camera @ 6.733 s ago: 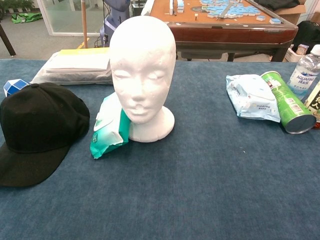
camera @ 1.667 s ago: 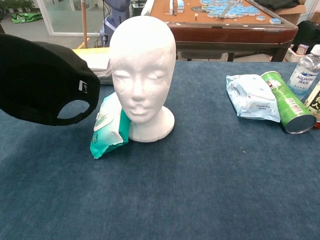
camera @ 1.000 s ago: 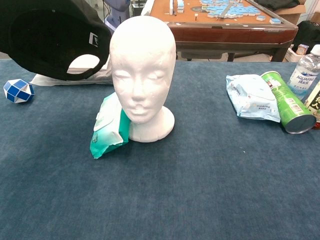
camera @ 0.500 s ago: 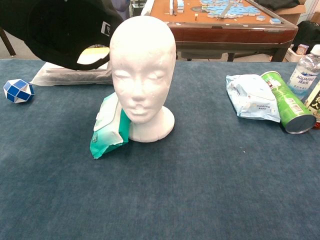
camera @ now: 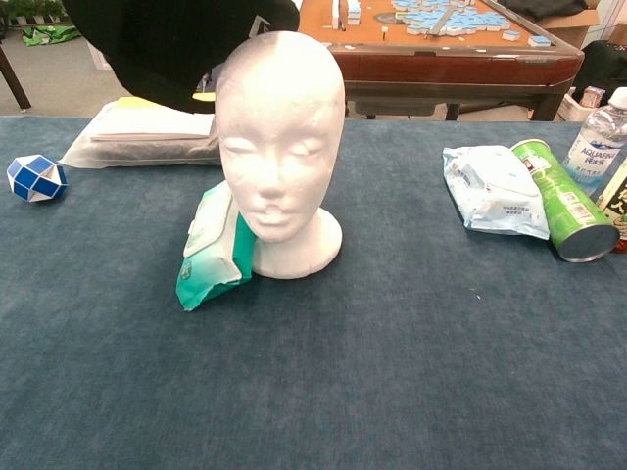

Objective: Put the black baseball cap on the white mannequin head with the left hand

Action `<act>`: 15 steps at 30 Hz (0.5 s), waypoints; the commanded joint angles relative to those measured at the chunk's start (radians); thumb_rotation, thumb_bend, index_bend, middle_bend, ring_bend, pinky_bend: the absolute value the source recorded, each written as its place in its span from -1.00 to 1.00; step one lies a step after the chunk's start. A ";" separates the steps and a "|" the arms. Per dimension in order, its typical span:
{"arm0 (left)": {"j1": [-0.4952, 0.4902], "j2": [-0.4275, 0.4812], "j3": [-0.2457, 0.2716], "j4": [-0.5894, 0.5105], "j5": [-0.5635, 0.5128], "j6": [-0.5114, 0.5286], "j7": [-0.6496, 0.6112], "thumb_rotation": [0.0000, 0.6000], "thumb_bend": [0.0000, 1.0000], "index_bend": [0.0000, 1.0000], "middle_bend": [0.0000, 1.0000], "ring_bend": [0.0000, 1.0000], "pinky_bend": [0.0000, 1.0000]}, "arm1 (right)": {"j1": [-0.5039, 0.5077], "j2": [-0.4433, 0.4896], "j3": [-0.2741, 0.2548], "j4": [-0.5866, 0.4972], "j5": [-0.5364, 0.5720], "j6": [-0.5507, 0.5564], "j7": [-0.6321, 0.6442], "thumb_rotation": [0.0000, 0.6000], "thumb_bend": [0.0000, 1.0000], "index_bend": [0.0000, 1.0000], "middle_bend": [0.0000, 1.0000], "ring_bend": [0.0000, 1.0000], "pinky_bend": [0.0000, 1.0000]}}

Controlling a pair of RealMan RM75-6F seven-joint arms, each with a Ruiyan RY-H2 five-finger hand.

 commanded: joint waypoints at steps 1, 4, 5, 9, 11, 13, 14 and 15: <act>-0.016 -0.015 0.005 -0.012 0.010 -0.014 0.018 1.00 -0.22 0.50 -0.09 -0.47 -0.05 | 0.000 0.001 0.000 0.000 0.000 0.000 0.001 1.00 -1.00 -0.76 -0.55 -0.70 -0.36; -0.028 -0.032 0.016 -0.013 0.025 -0.020 0.037 1.00 -0.22 0.50 -0.09 -0.47 -0.05 | 0.000 0.001 0.000 0.001 0.000 -0.001 0.003 1.00 -1.00 -0.76 -0.55 -0.70 -0.36; -0.031 -0.040 0.022 -0.011 0.033 -0.019 0.043 1.00 -0.22 0.50 -0.09 -0.47 -0.05 | 0.000 0.002 0.000 0.001 0.001 -0.001 0.004 1.00 -1.00 -0.76 -0.55 -0.70 -0.36; -0.035 -0.068 0.047 0.001 0.060 -0.008 0.052 1.00 -0.22 0.50 -0.09 -0.47 -0.05 | 0.000 0.003 0.000 0.001 -0.001 -0.001 0.007 1.00 -1.00 -0.76 -0.55 -0.70 -0.36; -0.038 -0.084 0.064 0.023 0.084 0.002 0.055 1.00 -0.22 0.50 -0.09 -0.47 -0.05 | 0.000 0.003 0.001 0.001 -0.001 0.000 0.010 1.00 -1.00 -0.76 -0.55 -0.70 -0.36; -0.039 -0.098 0.082 0.052 0.106 0.012 0.055 1.00 -0.22 0.51 -0.09 -0.47 -0.05 | 0.000 0.003 0.001 0.002 0.000 0.000 0.011 1.00 -1.00 -0.76 -0.55 -0.70 -0.36; -0.039 -0.108 0.095 0.070 0.119 0.019 0.052 1.00 -0.22 0.51 -0.09 -0.47 -0.05 | 0.000 0.003 0.001 0.002 0.000 0.000 0.011 1.00 -1.00 -0.76 -0.55 -0.70 -0.36; -0.039 -0.115 0.105 0.082 0.130 0.027 0.048 1.00 -0.22 0.51 -0.08 -0.47 -0.05 | 0.000 0.004 0.001 0.001 0.000 -0.001 0.010 1.00 -1.00 -0.76 -0.55 -0.70 -0.36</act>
